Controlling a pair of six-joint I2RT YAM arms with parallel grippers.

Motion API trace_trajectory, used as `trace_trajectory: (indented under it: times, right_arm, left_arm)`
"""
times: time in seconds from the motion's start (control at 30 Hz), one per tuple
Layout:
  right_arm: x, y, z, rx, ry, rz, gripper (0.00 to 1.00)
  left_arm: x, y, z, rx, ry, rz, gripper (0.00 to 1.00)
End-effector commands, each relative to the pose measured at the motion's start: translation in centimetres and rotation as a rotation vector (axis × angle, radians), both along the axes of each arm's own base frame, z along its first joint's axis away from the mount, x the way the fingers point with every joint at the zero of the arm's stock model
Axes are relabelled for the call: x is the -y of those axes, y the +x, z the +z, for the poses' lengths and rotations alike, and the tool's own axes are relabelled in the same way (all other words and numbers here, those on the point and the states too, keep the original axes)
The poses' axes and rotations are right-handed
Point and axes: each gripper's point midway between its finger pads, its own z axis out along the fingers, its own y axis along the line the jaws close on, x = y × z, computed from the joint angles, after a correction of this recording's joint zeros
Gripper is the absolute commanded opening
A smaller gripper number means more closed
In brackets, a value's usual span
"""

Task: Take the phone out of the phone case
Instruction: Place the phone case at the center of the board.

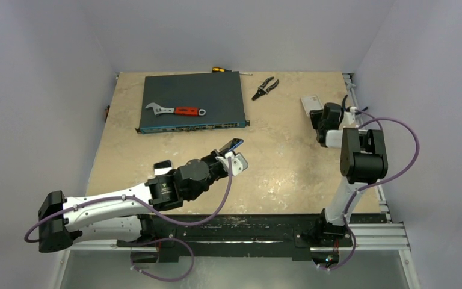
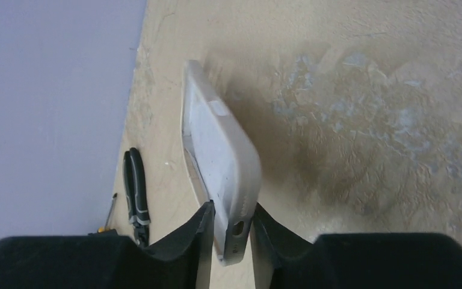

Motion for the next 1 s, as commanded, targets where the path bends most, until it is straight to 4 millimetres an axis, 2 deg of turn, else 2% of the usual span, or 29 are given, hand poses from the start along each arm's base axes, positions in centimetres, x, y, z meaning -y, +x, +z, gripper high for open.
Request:
trace_trajectory:
  times: [0.0,0.13,0.27,0.3,0.5,0.53,0.6,0.73,0.8,0.9,0.97]
  right_arm:
    - [-0.4,0.7,0.4,-0.018,-0.021,0.064,0.39]
    - [-0.6,0.1,0.6,-0.047,-0.047,0.095,0.65]
    - [-0.8,-1.2,1.6,-0.079,-0.056,0.109,0.95]
    - [-0.9,-1.7,1.9,-0.089,-0.055,0.112,0.98]
    - [-0.8,-5.5,4.4,-0.13,-0.068,0.095,0.99]
    - [-1.2,-6.2,5.6,-0.109,-0.065,0.107,0.99]
    - [-2.5,-7.6,7.1,-0.08,-0.067,0.144,0.99]
    - [-7.6,-10.9,9.9,-0.038,-0.133,0.302,0.99]
    - [-9.7,-13.1,10.3,-0.022,-0.14,0.375,0.99]
    - [-11.4,-16.2,10.8,0.01,-0.111,0.468,0.99]
    - [-11.7,-18.0,11.4,0.025,-0.113,0.506,0.99]
  left_arm:
    - [0.9,0.3,2.7,0.037,-0.128,0.007,0.0]
    - [1.1,0.2,2.5,0.032,-0.119,0.0,0.0]
    - [0.9,0.2,2.6,0.038,-0.109,-0.002,0.0]
    - [0.9,0.2,2.6,0.041,-0.105,-0.002,0.0]
    - [1.1,0.3,2.3,0.045,-0.066,-0.008,0.0]
    - [1.2,0.3,2.1,0.048,-0.054,-0.012,0.0]
    - [1.4,0.5,0.8,0.052,0.015,-0.023,0.0]
    - [2.1,0.1,-3.0,0.105,0.246,-0.065,0.0]
    - [2.2,-0.4,-4.8,0.162,0.348,-0.097,0.0]
    - [2.2,-0.9,-6.5,0.246,0.44,-0.153,0.0]
    - [2.4,-1.5,-7.2,0.334,0.498,-0.222,0.0]
